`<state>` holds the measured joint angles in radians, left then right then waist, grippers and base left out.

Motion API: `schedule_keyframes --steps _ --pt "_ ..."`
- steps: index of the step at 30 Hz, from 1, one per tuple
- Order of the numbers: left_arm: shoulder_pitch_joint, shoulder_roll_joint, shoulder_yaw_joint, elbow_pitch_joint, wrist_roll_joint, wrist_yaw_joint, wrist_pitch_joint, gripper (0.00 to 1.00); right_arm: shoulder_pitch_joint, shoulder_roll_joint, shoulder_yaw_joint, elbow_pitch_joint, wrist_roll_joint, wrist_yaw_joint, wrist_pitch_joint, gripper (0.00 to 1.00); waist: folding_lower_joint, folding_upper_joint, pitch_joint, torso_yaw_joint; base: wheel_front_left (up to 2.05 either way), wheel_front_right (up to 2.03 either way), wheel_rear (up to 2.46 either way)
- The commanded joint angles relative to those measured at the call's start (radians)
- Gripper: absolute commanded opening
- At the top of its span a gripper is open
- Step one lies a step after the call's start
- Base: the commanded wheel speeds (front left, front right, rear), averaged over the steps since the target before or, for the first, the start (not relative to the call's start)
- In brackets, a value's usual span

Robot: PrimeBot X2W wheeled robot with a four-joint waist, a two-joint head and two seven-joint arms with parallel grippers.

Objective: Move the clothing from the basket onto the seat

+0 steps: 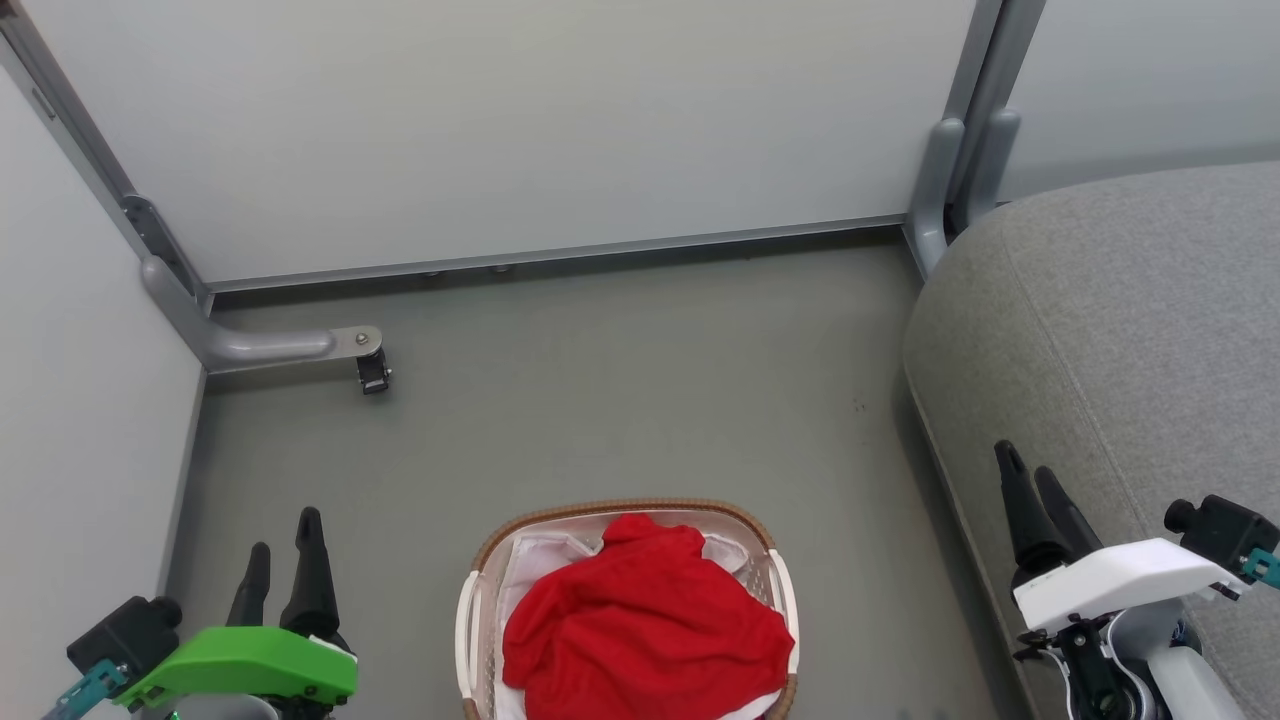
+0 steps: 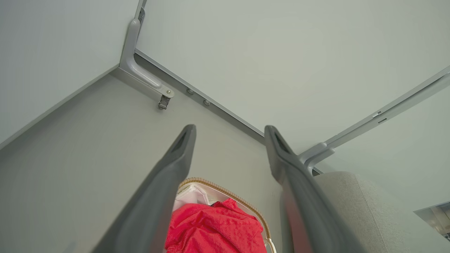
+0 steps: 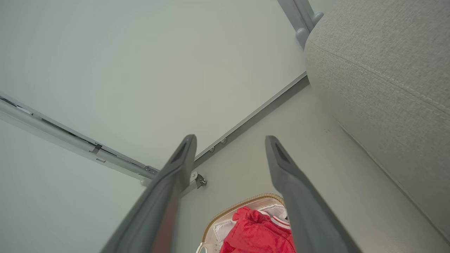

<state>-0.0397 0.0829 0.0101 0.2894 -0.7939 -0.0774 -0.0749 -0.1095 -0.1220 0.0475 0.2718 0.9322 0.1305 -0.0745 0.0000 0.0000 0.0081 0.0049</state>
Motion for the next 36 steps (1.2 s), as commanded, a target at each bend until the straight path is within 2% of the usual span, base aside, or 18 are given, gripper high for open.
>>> schedule_keyframes --steps 1,20,36 --pt "0.004 0.014 -0.001 -0.012 0.037 0.006 -0.012 1.00 -0.009 -0.014 0.006 -0.010 -0.031 0.000 -0.012 1.00 0.0000 0.0000 0.000 -0.001 0.00 0.00 0.00" --pt "0.026 0.026 -0.033 -0.005 0.284 0.026 -0.072 1.00 -0.006 -0.032 0.050 -0.001 -0.252 0.000 -0.071 1.00 0.0000 0.0000 0.003 0.003 0.00 0.00 0.00" --pt "0.052 0.017 -0.045 -0.002 0.437 0.048 -0.110 1.00 0.008 -0.025 0.051 0.015 -0.421 0.000 -0.110 1.00 0.0000 0.0000 0.000 0.005 0.00 0.00 0.00"
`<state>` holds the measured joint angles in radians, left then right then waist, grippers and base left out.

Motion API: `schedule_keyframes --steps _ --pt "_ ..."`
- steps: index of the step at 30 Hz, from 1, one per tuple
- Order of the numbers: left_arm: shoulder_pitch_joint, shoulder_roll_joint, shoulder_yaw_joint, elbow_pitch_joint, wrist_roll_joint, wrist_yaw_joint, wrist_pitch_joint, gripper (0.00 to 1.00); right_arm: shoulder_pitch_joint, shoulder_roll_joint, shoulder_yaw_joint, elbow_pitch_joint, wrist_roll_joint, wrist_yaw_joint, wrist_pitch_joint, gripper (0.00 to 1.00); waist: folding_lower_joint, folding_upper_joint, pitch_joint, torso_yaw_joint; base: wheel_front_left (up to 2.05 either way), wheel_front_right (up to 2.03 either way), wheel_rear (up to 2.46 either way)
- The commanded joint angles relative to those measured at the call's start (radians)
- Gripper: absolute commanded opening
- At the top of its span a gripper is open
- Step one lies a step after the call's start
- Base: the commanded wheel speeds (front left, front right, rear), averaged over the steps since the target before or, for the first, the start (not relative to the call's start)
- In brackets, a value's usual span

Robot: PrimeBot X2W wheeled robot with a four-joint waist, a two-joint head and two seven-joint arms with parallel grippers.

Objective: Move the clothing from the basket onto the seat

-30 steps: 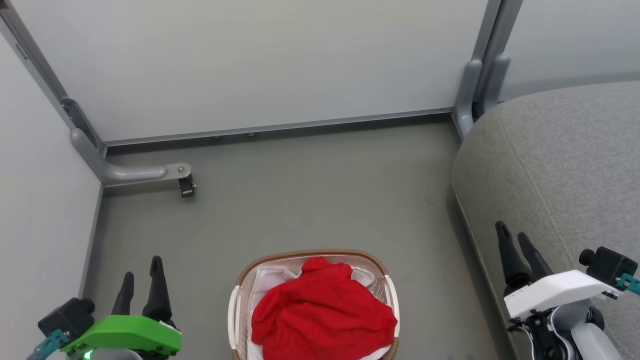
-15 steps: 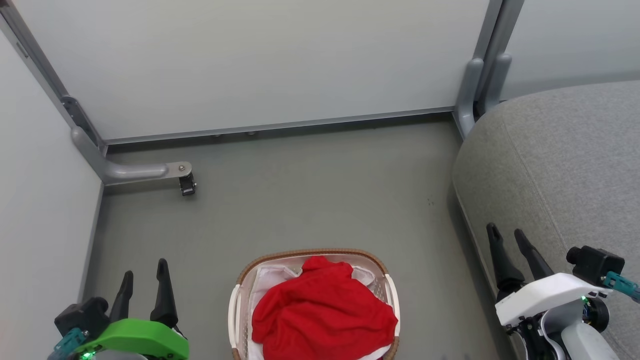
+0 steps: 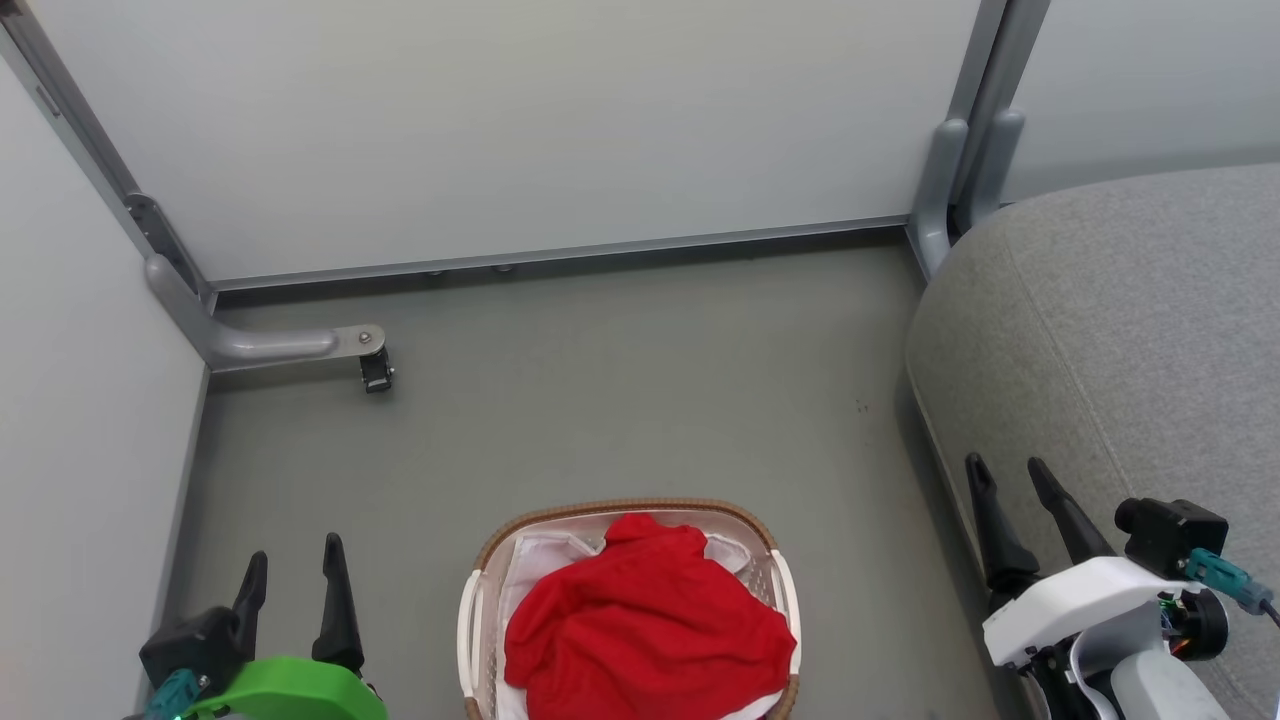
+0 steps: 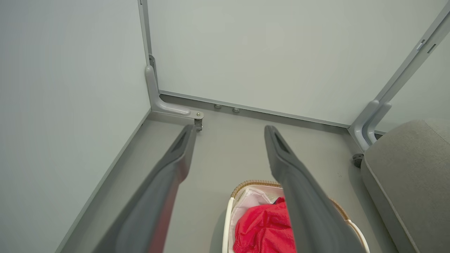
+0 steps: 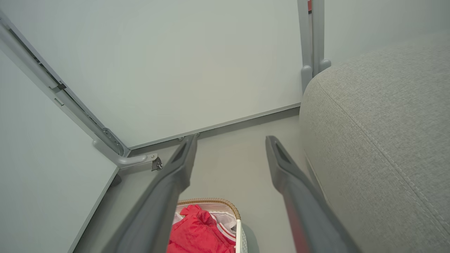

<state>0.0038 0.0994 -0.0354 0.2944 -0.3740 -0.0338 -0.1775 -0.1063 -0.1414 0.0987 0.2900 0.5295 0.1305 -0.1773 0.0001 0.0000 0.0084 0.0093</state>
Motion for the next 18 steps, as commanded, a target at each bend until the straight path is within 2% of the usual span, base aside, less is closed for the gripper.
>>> schedule_keyframes --steps 1,18 --pt "0.009 0.001 0.001 -0.008 0.026 0.005 -0.010 1.00 0.005 -0.006 0.000 -0.002 -0.026 0.000 -0.010 1.00 -0.0001 0.0000 -0.001 0.000 0.00 0.00 0.00" --pt "0.035 -0.012 0.010 0.001 0.171 -0.005 -0.047 1.00 0.003 -0.006 0.012 0.033 -0.159 0.000 -0.047 1.00 -0.0001 0.0000 0.000 0.003 0.00 0.00 0.00"
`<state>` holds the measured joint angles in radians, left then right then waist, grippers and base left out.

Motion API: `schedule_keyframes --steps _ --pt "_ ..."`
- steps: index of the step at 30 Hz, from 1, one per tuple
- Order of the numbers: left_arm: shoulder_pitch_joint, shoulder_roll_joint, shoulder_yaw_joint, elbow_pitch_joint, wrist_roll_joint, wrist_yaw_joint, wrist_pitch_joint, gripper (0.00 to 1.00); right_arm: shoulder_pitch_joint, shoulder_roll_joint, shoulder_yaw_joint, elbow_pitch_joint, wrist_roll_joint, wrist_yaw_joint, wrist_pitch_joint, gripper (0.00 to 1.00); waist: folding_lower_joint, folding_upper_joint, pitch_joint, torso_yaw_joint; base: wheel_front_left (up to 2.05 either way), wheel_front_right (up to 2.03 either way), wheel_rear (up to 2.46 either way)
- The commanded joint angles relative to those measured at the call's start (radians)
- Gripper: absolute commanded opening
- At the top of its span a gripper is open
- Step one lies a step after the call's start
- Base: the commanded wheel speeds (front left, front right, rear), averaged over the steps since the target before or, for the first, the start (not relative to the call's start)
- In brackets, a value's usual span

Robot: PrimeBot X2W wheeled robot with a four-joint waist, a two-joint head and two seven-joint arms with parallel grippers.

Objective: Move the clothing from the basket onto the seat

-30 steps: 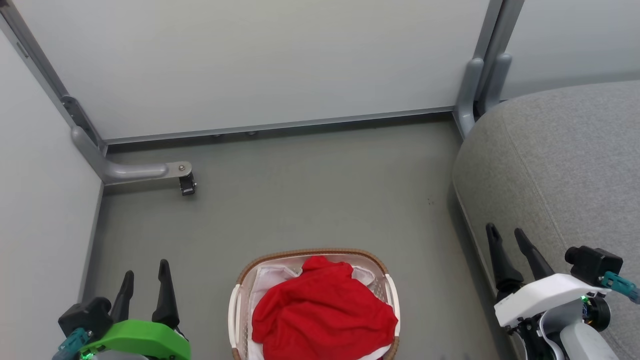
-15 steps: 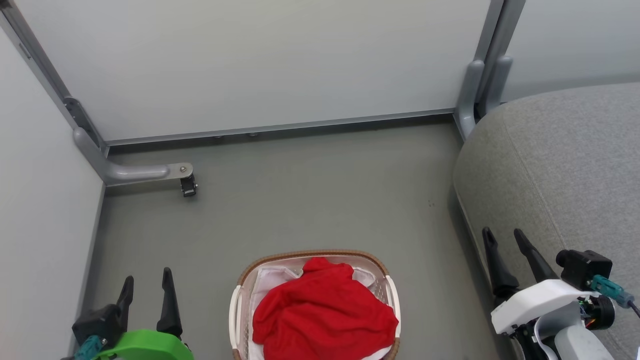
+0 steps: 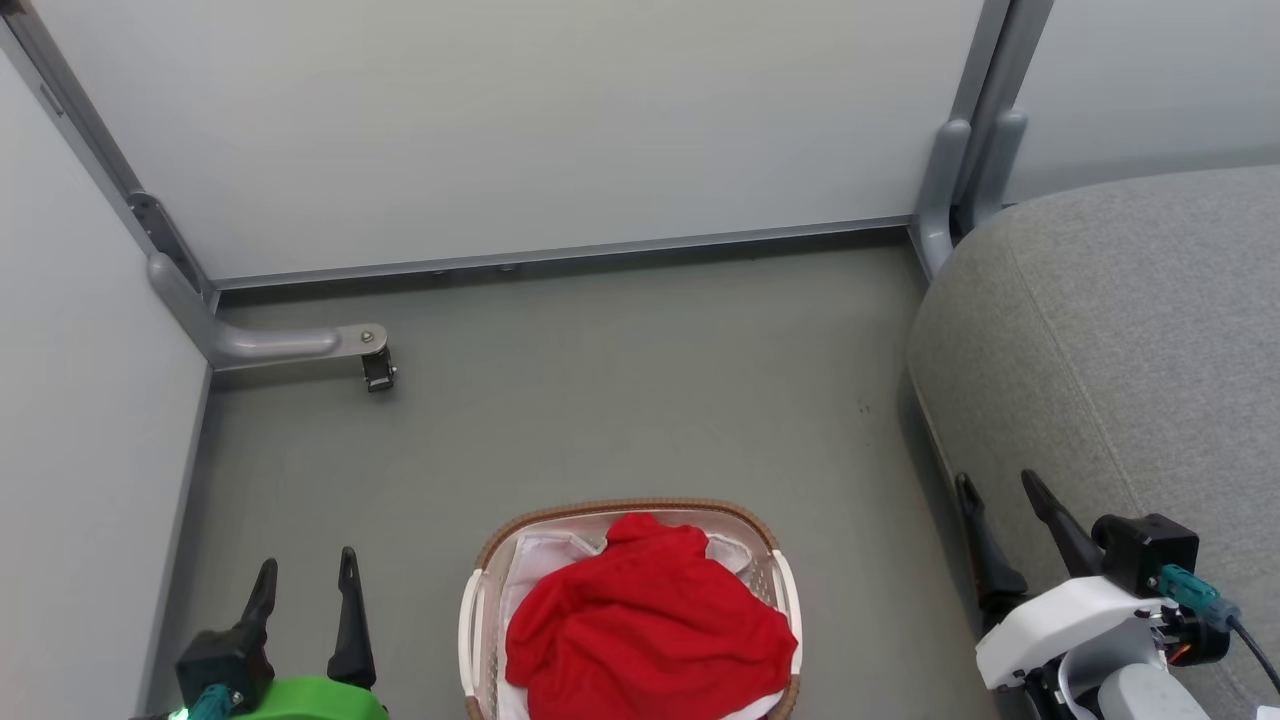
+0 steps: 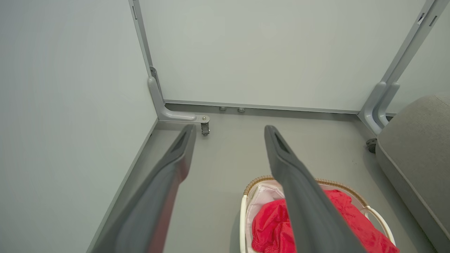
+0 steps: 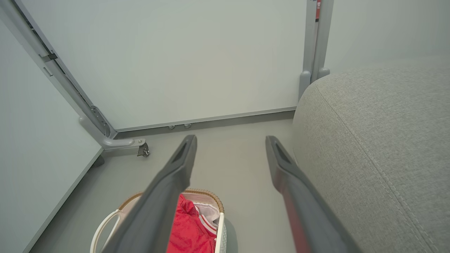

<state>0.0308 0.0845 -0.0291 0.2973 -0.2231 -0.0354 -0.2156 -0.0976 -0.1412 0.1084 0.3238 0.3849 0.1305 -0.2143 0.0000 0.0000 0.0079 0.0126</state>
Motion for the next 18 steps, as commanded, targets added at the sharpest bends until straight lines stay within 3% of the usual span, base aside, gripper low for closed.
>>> schedule_keyframes --steps 1,8,18 --pt "0.009 0.002 0.005 -0.001 0.028 -0.004 -0.010 1.00 -0.005 -0.007 0.003 0.002 -0.021 0.000 -0.011 1.00 0.0000 0.0000 0.002 0.000 0.00 0.00 0.00" --pt "0.006 -0.008 0.002 0.003 0.086 -0.011 -0.023 1.00 -0.022 -0.017 0.018 0.012 -0.065 0.000 -0.025 1.00 0.0000 0.0000 0.034 -0.004 0.00 0.00 0.00" --pt "-0.102 -0.024 -0.029 0.038 0.152 -0.031 -0.042 1.00 -0.109 -0.033 0.027 -0.016 -0.137 0.000 -0.043 1.00 0.0000 0.0000 0.193 -0.005 0.00 0.00 0.00"
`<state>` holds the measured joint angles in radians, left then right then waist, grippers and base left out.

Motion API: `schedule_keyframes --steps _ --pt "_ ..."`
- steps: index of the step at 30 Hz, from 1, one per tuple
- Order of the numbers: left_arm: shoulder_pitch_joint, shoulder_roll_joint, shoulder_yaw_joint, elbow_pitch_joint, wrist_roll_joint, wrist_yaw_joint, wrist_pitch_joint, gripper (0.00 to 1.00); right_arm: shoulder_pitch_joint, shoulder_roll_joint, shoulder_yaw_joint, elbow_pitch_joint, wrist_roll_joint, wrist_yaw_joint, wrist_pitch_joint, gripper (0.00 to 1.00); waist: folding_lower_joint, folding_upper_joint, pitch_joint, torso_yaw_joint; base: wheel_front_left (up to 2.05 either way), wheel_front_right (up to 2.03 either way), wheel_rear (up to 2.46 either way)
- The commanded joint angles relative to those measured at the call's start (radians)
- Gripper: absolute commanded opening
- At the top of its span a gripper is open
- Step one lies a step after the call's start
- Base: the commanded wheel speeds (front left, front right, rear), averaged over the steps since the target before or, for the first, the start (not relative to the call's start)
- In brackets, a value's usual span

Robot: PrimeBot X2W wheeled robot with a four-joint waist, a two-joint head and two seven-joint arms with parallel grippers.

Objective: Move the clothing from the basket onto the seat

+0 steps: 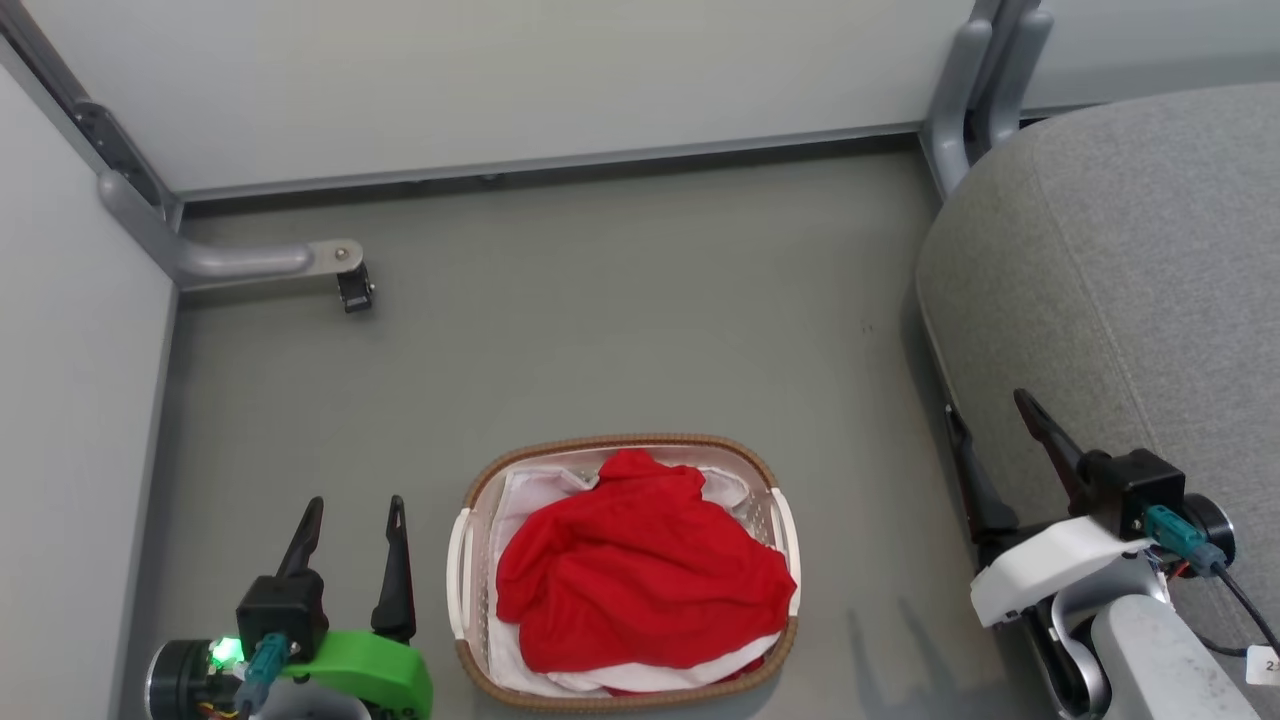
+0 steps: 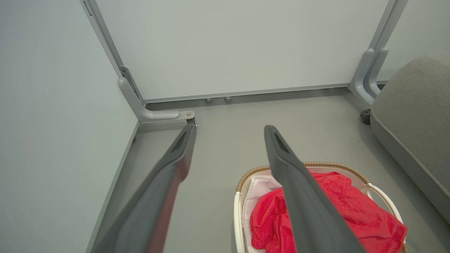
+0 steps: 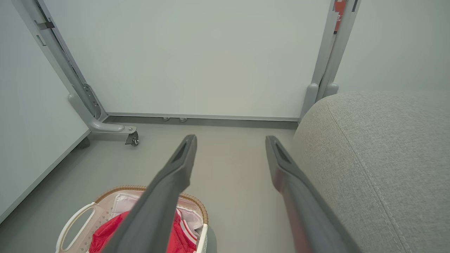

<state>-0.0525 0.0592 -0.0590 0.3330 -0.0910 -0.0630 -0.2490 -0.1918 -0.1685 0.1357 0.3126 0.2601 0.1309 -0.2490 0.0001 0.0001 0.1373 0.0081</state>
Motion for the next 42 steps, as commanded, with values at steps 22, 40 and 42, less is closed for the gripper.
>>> schedule_keyframes --steps 22,40,42 --pt "-0.307 -0.007 -0.205 0.177 -0.018 -0.030 -0.016 1.00 -0.187 -0.027 0.018 -0.061 -0.041 0.000 -0.018 1.00 -0.0001 -0.0001 0.420 -0.058 0.00 0.00 0.00" --pt "-0.534 -0.002 -0.335 0.461 0.026 -0.063 -0.016 1.00 -0.255 -0.034 0.010 -0.130 -0.049 0.000 -0.018 1.00 -0.0001 -0.0001 0.640 -0.080 0.00 0.00 0.00" --pt "-0.553 0.007 -0.353 0.496 0.039 -0.066 -0.016 1.00 -0.256 -0.035 0.014 -0.133 -0.049 0.000 -0.018 1.00 -0.0001 -0.0001 0.655 -0.083 0.00 0.00 0.00"
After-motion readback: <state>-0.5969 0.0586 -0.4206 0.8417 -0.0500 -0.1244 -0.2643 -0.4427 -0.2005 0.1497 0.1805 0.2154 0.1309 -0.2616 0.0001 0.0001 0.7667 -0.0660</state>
